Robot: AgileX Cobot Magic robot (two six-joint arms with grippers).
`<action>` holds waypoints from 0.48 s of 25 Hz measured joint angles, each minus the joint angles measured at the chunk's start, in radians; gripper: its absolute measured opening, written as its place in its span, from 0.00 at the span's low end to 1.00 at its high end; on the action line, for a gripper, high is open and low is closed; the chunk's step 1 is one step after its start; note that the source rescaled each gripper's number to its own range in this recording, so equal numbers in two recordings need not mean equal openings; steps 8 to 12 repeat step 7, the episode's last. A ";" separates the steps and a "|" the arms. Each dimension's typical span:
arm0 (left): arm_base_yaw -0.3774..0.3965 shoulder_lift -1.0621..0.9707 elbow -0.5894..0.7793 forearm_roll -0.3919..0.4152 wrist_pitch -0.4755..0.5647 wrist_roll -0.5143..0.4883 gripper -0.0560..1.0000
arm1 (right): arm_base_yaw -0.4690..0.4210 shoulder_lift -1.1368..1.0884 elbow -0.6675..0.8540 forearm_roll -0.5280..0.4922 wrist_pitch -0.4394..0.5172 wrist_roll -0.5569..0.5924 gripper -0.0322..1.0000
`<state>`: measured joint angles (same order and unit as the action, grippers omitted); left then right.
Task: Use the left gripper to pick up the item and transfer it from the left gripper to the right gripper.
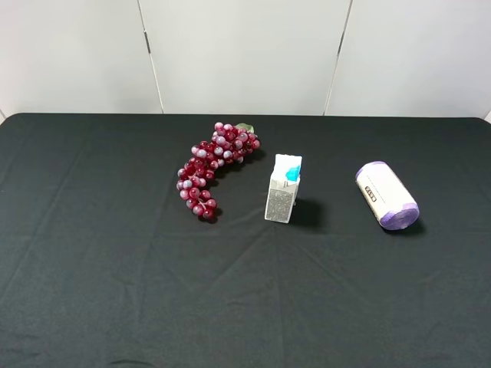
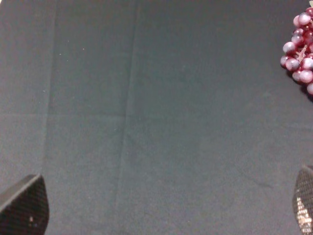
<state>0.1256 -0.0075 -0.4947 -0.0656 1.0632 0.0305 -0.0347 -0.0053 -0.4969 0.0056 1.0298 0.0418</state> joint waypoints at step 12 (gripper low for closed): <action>0.000 0.000 0.000 0.000 0.000 0.000 1.00 | 0.000 0.000 0.000 0.000 -0.001 0.000 1.00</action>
